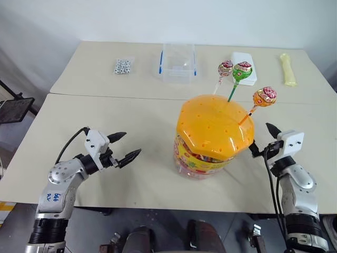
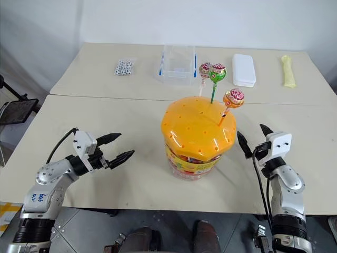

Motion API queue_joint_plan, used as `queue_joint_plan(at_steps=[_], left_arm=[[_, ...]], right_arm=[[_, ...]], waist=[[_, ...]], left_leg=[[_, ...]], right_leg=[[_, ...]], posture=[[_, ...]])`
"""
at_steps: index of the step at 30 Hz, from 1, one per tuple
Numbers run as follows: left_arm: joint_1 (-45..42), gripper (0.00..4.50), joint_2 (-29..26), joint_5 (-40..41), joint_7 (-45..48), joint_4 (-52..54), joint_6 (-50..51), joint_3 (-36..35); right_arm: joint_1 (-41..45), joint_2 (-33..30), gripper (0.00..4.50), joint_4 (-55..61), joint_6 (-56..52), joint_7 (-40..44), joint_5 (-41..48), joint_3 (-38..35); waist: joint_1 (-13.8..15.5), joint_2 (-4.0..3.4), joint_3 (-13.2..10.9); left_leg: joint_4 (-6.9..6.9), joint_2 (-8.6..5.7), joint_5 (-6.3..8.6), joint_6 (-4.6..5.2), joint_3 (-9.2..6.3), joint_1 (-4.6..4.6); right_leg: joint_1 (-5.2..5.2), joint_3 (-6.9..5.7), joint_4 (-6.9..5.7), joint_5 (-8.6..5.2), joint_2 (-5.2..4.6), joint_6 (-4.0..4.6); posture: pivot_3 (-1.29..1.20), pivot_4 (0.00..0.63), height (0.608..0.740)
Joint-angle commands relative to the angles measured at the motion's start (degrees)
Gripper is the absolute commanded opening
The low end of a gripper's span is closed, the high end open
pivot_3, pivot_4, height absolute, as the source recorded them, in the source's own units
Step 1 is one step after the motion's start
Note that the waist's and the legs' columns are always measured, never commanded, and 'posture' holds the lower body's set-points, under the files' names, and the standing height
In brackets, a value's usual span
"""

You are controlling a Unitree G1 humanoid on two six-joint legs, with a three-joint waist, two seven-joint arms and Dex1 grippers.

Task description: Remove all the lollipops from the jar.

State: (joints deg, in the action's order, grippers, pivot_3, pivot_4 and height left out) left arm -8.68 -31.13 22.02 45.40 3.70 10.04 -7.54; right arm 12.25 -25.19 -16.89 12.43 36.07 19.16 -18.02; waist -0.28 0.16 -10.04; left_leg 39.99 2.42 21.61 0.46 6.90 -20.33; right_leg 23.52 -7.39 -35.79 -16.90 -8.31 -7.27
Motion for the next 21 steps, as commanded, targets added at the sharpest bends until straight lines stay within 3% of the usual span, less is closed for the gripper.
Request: queue_joint_plan(at_steps=[1, 7, 11, 14, 18, 21], left_arm=[[-1.73, 4.5, -0.51, 0.15, 2.08, -0.83, -1.32, 0.28], [-7.79, 4.5, -1.21, 9.1, 9.43, -5.46, 2.65, -3.55], [-14.07, 4.5, -3.01, 11.51, 15.53, -12.64, 3.32, -5.17], [-17.92, 4.5, -4.29, 12.35, 18.78, -16.86, 4.09, -6.06], [-22.0, 4.5, -7.89, 18.02, 25.35, -19.19, 15.67, -6.36], [-27.95, 4.5, -6.88, 20.43, 25.64, -19.99, 17.75, -7.38]], right_arm=[[-0.22, -1.34, 4.46, 2.62, 0.23, 0.96, 1.28, -0.76], [-7.4, -4.23, 4.46, 15.11, -6.2, 10.26, 14.24, -4.86], [-14.16, -8.44, 4.46, 26.0, -15.34, 11.79, 26.99, -12.55], [-18.47, -11.86, 4.46, 31.73, -19.17, 12.54, 31.68, -18.2], [-28.05, -13.88, 4.46, 42.99, -24.27, 11.94, 39.96, -29.39], [-33.5, -14.73, 4.46, 49.95, -27.12, 12.68, 46.43, -34.73]], waist=[[0.0, 0.0, 0.0], [0.35, 0.0, 0.0], [0.69, 0.0, 0.0], [0.64, 0.0, -0.01], [0.74, 0.02, -0.01], [1.14, 0.11, -0.03]], left_leg=[[0.0, 0.0, 0.0, 0.0, 0.0, 0.0], [0.02, -0.01, 0.0, 0.0, -0.01, -0.06], [0.03, -0.04, 0.0, 0.0, 0.0, -0.13], [0.06, -0.07, 0.01, 0.02, 0.01, -0.11], [0.0, -0.03, 0.01, 0.02, 0.01, -0.1], [-0.04, -0.02, 0.03, -0.02, 0.05, -0.13]], right_leg=[[0.0, 0.0, 0.0, 0.0, 0.0, 0.0], [-0.03, -0.12, 0.0, 0.0, 0.0, 0.0], [-0.04, -0.23, 0.04, 0.0, 0.01, 0.0], [-0.1, -0.18, 0.17, 0.01, 0.01, -0.01], [-0.09, -0.21, 0.17, 0.01, 0.07, -0.01], [-0.07, -0.23, 0.16, 0.01, 0.13, -0.01]], posture=[[0.0, 0.15, 0.74], [0.0, 0.15, 0.74], [0.0, 0.15, 0.74], [0.0, 0.15, 0.74], [0.0, 0.15, 0.74], [0.0, 0.15, 0.74]])
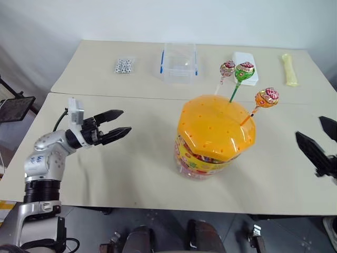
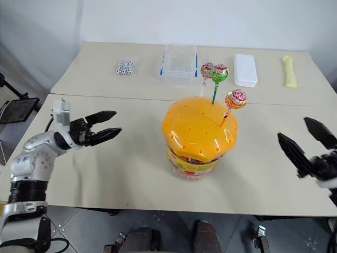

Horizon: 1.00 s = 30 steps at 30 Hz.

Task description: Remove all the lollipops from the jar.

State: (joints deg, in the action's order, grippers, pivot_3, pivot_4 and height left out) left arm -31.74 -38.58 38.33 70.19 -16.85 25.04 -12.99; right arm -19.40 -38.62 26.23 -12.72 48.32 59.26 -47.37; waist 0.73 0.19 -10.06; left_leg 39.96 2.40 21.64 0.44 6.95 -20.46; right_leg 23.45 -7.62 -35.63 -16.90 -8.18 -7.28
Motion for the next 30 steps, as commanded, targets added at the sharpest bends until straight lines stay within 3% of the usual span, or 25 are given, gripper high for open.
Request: queue_joint_plan(at_steps=[1, 5, 11, 15, 19, 30], left_arm=[[-6.71, 4.5, 1.07, 4.95, 0.51, 0.43, 3.79, -2.34], [-10.84, 4.5, 1.57, 6.47, 5.12, 2.25, 7.47, 0.36], [-22.75, 4.5, 8.48, 2.92, 6.55, -2.54, 6.5, 6.11], [-32.5, 4.5, 14.67, -2.93, 4.31, -13.08, 4.54, 10.3], [-41.48, 4.5, 21.49, -6.95, 6.67, -21.15, 5.16, 15.08], [-49.2, 4.5, 28.7, -12.17, 9.01, -30.48, 3.19, 15.49]], right_arm=[[-2.66, -1.55, 4.46, 8.17, -2.46, 0.26, 7.83, -6.57], [-5.38, -1.5, 4.46, 13.34, -4.66, -2.82, 15.37, -10.39], [-8.06, 0.35, 4.46, 22.28, -3.34, -11.95, 23.53, -13.1], [-9.54, 2.51, 4.46, 24.59, -2.55, -12.47, 23.16, -12.4], [-17.75, 7.37, 4.46, 26.29, -3.25, -7.89, 20.7, -12.05], [-22.43, 12.63, 4.46, 23.73, 0.36, -5.93, 16.32, -10.7]], waist=[[0.35, 0.16, -0.06], [0.61, 0.28, -0.02], [1.25, 0.4, -0.04], [1.23, 0.45, -0.04], [2.06, 0.5, -0.07], [0.8, 0.5, -0.07]], left_leg=[[0.04, 0.0, 0.0, 0.0, 0.0, 0.0], [0.16, -0.01, -0.01, 0.06, -0.06, 0.09], [0.23, -0.05, -0.01, 0.05, -0.02, -0.07], [0.19, -0.07, 0.0, 0.05, 0.01, -0.08], [0.16, -0.07, -0.01, 0.06, -0.05, -0.27], [0.2, -0.06, -0.02, 0.11, 0.02, -0.53]], right_leg=[[-0.04, 0.03, 0.05, 0.0, 0.01, -0.01], [-0.16, 0.26, 0.16, 0.01, 0.01, -0.02], [-0.16, 0.23, 0.15, 0.01, 0.09, -0.02], [-0.16, 0.22, 0.22, 0.03, 0.14, -0.05], [-0.12, 0.19, 0.43, 0.03, 0.21, -0.06], [0.03, 0.23, 0.69, 0.04, 0.25, -0.08]], posture=[[0.0, 0.15, 0.74], [0.0, 0.15, 0.74], [0.0, 0.15, 0.74], [0.0, 0.15, 0.74], [0.0, 0.15, 0.74], [0.0, 0.15, 0.74]])
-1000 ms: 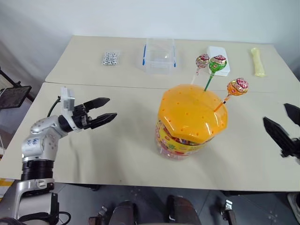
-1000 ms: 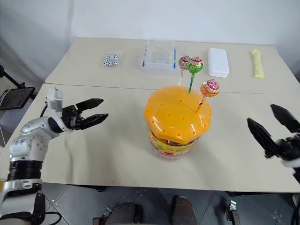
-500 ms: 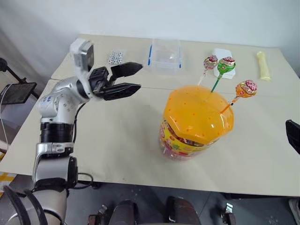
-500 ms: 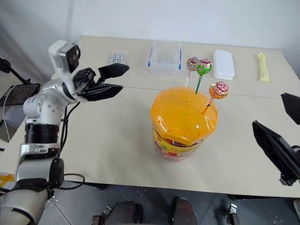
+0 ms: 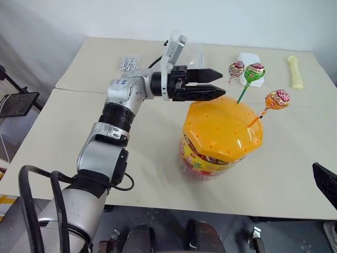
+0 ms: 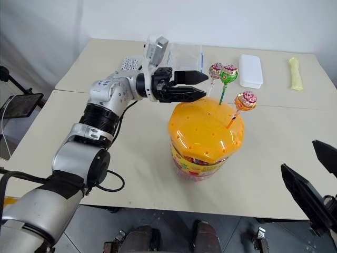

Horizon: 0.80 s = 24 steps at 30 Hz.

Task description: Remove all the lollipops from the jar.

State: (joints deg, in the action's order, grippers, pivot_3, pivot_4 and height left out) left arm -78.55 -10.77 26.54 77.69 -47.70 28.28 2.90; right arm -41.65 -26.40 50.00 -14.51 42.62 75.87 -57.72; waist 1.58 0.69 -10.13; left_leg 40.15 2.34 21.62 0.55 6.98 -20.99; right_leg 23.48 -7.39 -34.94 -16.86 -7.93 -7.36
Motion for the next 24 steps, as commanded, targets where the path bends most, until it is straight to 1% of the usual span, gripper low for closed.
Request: queue_joint_plan(at_steps=[1, 3, 4, 11, 12, 16, 17, 19, 21, 22, 24], left_arm=[[-2.61, 4.31, 1.24, -0.26, 2.03, 0.43, 0.13, -0.54], [-3.17, 3.94, 2.07, -0.49, 2.39, 0.24, 0.44, -0.42], [-3.36, 3.66, 2.44, -0.72, 2.53, 0.03, 0.15, -0.38], [-3.82, 1.55, 3.09, -1.88, 2.58, -1.15, -0.76, -1.25], [-3.87, 1.19, 2.98, -1.97, 3.05, -1.2, -0.8, -1.27], [-4.38, 0.02, 2.92, -2.47, 2.54, -1.99, -1.48, -2.06], [-4.66, 0.02, 3.06, -2.19, 2.05, -2.23, -1.7, -2.79], [-6.11, 0.02, 3.87, 0.98, -0.28, -2.95, -2.0, -7.2], [-7.77, 0.02, 3.88, 5.94, 0.17, -2.81, 1.74, -12.18], [-9.09, 0.02, 3.1, 9.11, -0.06, -3.2, 5.27, -15.31], [-10.39, 0.02, 1.4, 12.07, -0.75, -3.79, 9.78, -18.76]], right_arm=[[-0.14, 0.45, 4.49, -0.08, 2.41, -0.37, -0.36, -0.27], [-0.37, 0.54, 4.5, 0.01, 2.84, -0.44, -0.45, -0.05], [-0.48, 0.6, 4.5, 0.11, 2.98, -0.5, -0.53, 0.1], [-0.81, 0.38, 4.5, 0.43, 3.88, -0.98, -0.71, 0.59], [-0.76, 0.34, 4.5, 0.51, 3.97, -0.99, -0.78, 0.63], [-0.37, 0.15, 4.5, 0.49, 4.4, -1.24, -1.02, 1.05], [-0.24, 0.04, 4.5, 0.4, 4.49, -1.34, -1.11, 1.25], [0.61, -0.39, 4.5, -0.25, 4.63, -1.4, -1.61, 1.8], [1.64, -0.94, 4.5, -0.96, 4.66, -1.46, -1.95, 2.37], [2.47, -1.49, 4.5, -1.31, 4.53, -1.55, -1.97, 2.89], [3.82, -2.41, 4.5, -1.72, 4.15, -1.61, -2.07, 3.92]], waist=[[-0.04, 0.0, 0.0], [-0.04, 0.0, 0.0], [-0.03, 0.0, 0.0], [0.01, 0.0, 0.0], [0.01, 0.0, 0.0], [0.04, 0.0, 0.0], [0.08, 0.0, 0.0], [0.14, 0.0, 0.0], [0.11, 0.0, 0.0], [0.05, 0.01, 0.0], [-0.05, -0.01, 0.0]], left_leg=[[0.0, 0.0, 0.0, 0.0, 0.0, 0.0], [0.0, 0.0, 0.0, 0.0, -0.02, 0.0], [0.0, 0.0, 0.0, 0.0, -0.03, 0.0], [0.03, 0.0, 0.0, 0.0, -0.06, -0.03], [0.03, 0.0, 0.0, 0.0, -0.06, -0.03], [0.02, 0.0, 0.0, 0.0, -0.09, -0.05], [0.02, 0.0, 0.0, 0.0, -0.1, -0.05], [0.03, 0.0, 0.0, 0.0, -0.12, -0.09], [0.07, 0.0, 0.0, 0.0, -0.13, -0.14], [0.09, 0.0, 0.0, 0.0, -0.12, -0.17], [0.1, 0.0, 0.0, 0.0, -0.13, -0.17]], right_leg=[[0.0, 0.01, 0.0, 0.0, 0.0, 0.0], [0.0, 0.0, -0.02, 0.0, 0.0, 0.0], [0.0, 0.0, -0.02, 0.0, 0.0, 0.0], [0.0, 0.0, -0.01, 0.0, 0.0, 0.0], [0.01, 0.0, -0.02, 0.0, 0.0, 0.0], [0.02, -0.02, -0.02, 0.0, 0.0, 0.0], [0.02, -0.02, -0.03, 0.0, 0.0, 0.0], [0.03, -0.03, -0.03, 0.0, 0.0, 0.0], [0.05, -0.03, -0.02, 0.0, 0.0, 0.0], [0.07, -0.03, -0.02, 0.0, 0.0, 0.0], [0.09, -0.02, -0.05, 0.0, -0.01, 0.0]], posture=[[0.0, 0.15, 0.74], [0.0, 0.15, 0.74], [0.0, 0.15, 0.74], [0.0, 0.15, 0.74], [0.0, 0.15, 0.74], [0.0, 0.15, 0.74], [0.0, 0.15, 0.74], [0.0, 0.15, 0.74], [0.0, 0.15, 0.74], [0.0, 0.15, 0.74], [0.0, 0.15, 0.74]])
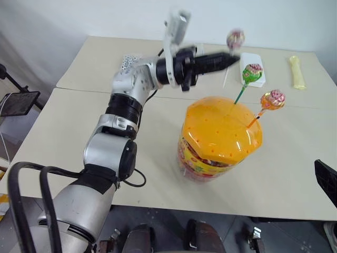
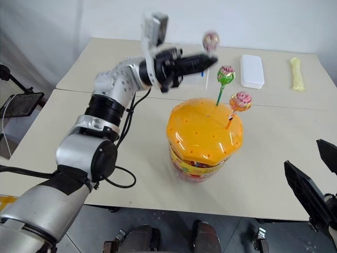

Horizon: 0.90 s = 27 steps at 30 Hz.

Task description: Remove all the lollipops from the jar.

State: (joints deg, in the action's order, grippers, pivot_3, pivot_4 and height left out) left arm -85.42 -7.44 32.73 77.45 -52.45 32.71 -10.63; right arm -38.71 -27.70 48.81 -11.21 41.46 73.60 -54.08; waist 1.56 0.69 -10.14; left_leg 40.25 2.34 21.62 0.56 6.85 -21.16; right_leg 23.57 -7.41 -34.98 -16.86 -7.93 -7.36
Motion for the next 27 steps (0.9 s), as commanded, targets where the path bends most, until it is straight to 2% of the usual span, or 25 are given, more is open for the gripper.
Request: queue_joint_plan(at_steps=[1, 6, 10, 13, 15, 17, 22, 27], left_arm=[[-3.57, 0.02, -2.84, 6.05, -1.14, 0.75, 6.17, -5.99], [1.98, 0.02, -10.17, -0.62, -6.71, 3.4, 5.13, -2.63], [10.95, 0.02, -19.66, -6.42, -9.44, 9.27, 5.12, 1.16], [23.79, 0.02, -31.15, -15.36, -11.11, 17.49, 4.23, 7.8], [28.83, 0.02, -34.71, -17.09, -11.9, 21.68, 4.32, 9.4], [35.08, 0.02, -38.73, -18.3, -13.75, 26.71, 6.97, 9.26], [49.99, 0.02, -45.89, -18.21, -18.83, 40.66, 17.03, 6.32], [57.91, 0.02, -47.65, -18.35, -23.1, 46.73, 20.79, 4.9]], right_arm=[[1.67, -1.64, 4.5, -0.7, 0.63, -0.53, 0.07, 0.9], [7.25, -6.19, 4.5, -1.42, -0.61, -0.27, -0.7, 4.82], [13.13, -11.62, 4.5, -3.79, -2.21, 1.28, -2.66, 8.01], [18.46, -17.44, 4.5, -8.69, -4.42, 5.91, -2.96, 9.65], [19.75, -18.77, 4.5, -9.86, -5.42, 7.77, -3.09, 10.24], [20.59, -19.77, 4.5, -10.66, -6.2, 10.17, -4.42, 11.54], [21.91, -20.4, 4.5, -13.26, -6.89, 14.07, -9.11, 13.44], [21.77, -19.97, 4.5, -13.56, -7.69, 16.73, -11.36, 14.37]], waist=[[-0.12, -0.02, 0.01], [-0.35, -0.14, 0.08], [-0.83, -0.1, 0.06], [-1.48, -0.07, 0.04], [-1.4, -0.03, 0.02], [-0.11, 0.07, -0.04], [0.32, 0.11, -0.02], [0.35, 0.11, -0.01]], left_leg=[[-0.01, 0.0, 0.0, 0.0, 0.0, 0.04], [-0.05, 0.01, 0.0, 0.0, 0.08, 0.45], [-0.08, 0.02, 0.0, -0.01, 0.08, 0.67], [-0.12, 0.05, 0.02, -0.05, 0.09, 0.71], [-0.28, 0.05, 0.02, -0.06, 0.08, 0.81], [-0.12, 0.13, 0.06, -0.12, 0.06, 0.62], [0.15, 0.17, 0.13, -0.15, -0.07, 0.43], [0.33, 0.28, 0.15, -0.16, -0.04, 0.46]], right_leg=[[0.0, 0.01, -0.05, 0.0, 0.0, 0.0], [-0.07, 0.27, -0.35, 0.0, 0.01, 0.0], [-0.05, 0.53, -0.58, 0.0, 0.04, 0.0], [0.0, 0.56, -0.64, 0.0, 0.08, 0.0], [-0.01, 0.63, -0.65, 0.0, 0.12, 0.0], [-0.01, 0.47, -0.68, 0.0, 0.21, 0.01], [-0.03, 0.54, -0.64, 0.0, 0.23, 0.0], [-0.1, 0.64, -0.66, 0.0, 0.34, 0.01]], posture=[[0.0, 0.15, 0.74], [0.0, 0.15, 0.74], [0.0, 0.15, 0.74], [0.0, 0.15, 0.74], [0.0, 0.15, 0.74], [0.0, 0.15, 0.74], [0.0, 0.15, 0.74], [0.0, 0.15, 0.74]])
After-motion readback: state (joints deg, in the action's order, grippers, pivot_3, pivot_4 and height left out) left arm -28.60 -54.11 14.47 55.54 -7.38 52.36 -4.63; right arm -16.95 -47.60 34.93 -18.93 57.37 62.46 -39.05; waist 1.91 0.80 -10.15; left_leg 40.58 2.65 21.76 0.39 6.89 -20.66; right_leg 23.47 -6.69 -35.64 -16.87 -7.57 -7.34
